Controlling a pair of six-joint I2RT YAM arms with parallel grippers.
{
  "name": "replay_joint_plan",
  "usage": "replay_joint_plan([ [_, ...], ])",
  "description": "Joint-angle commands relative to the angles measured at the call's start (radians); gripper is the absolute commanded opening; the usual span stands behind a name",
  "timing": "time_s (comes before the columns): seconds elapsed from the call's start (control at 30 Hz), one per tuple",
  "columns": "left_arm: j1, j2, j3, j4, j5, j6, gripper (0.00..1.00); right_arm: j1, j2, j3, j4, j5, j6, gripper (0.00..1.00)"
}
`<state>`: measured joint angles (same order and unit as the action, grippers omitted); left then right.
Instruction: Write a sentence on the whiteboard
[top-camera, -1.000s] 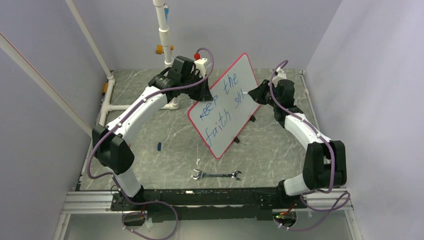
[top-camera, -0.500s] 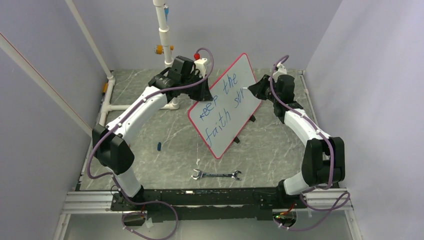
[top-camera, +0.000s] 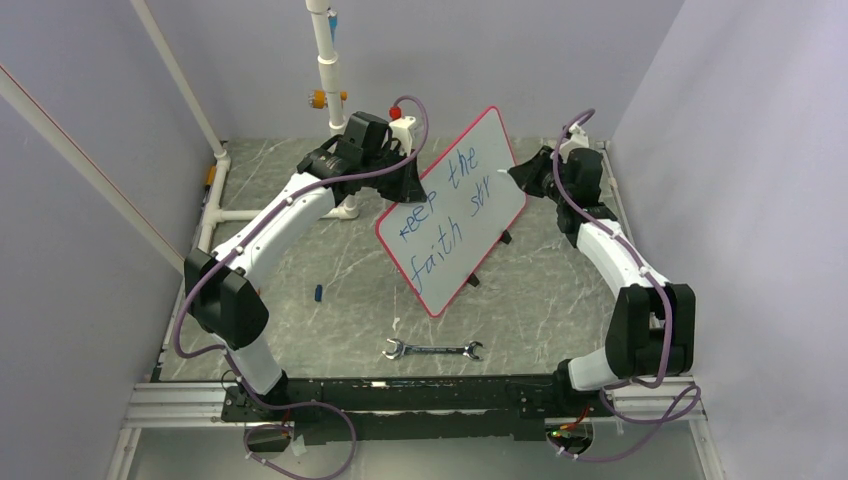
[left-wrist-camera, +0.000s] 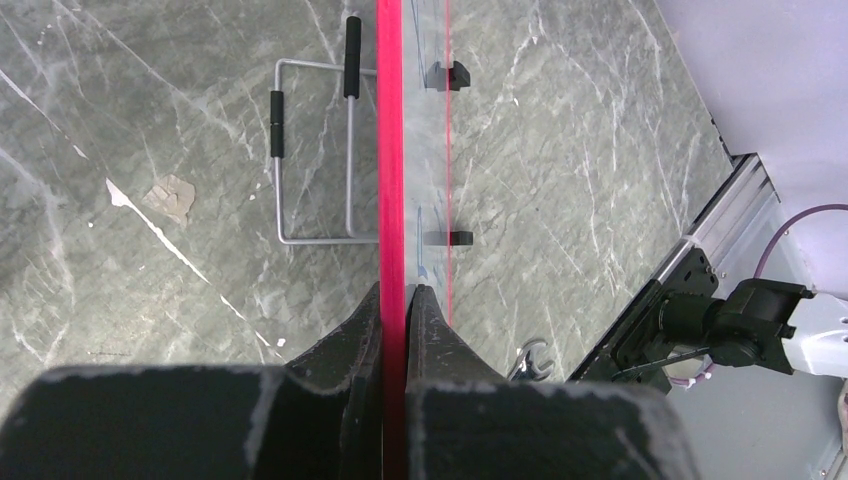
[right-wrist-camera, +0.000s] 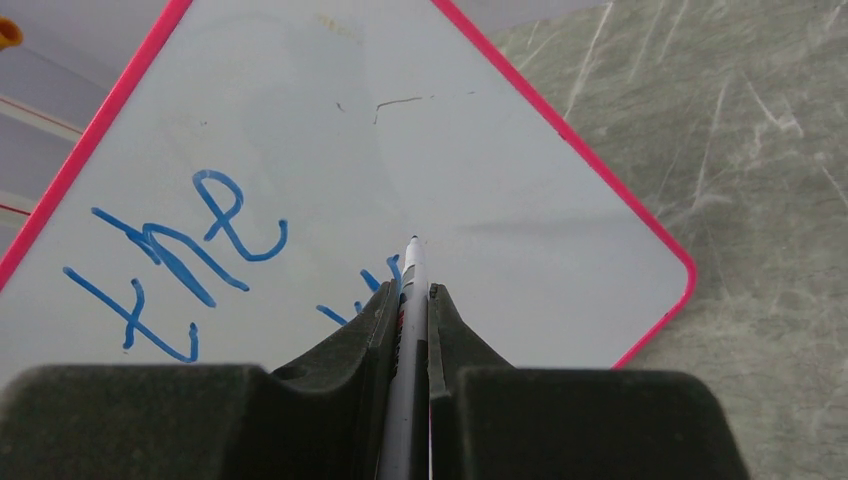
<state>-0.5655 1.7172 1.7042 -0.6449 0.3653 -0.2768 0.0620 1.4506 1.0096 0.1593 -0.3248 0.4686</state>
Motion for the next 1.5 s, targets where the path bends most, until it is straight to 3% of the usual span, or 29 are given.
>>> replay_joint_plan([
  [0.0, -0.02, 0.005, -0.009, -0.061, -0.081, 0.138, 0.0, -0.017, -0.025, -0.005, 0.033, -0.026, 0.015, 0.0],
  [1.17, -0.021, 0.005, -0.009, -0.062, -0.086, 0.141, 0.0, -0.022, 0.068, -0.035, 0.064, -0.167, 0.016, 0.0],
  [1.47, -0.023, 0.001, -0.01, -0.061, -0.086, 0.14, 0.0, -0.022, 0.067, -0.062, 0.043, -0.144, 0.007, 0.0],
])
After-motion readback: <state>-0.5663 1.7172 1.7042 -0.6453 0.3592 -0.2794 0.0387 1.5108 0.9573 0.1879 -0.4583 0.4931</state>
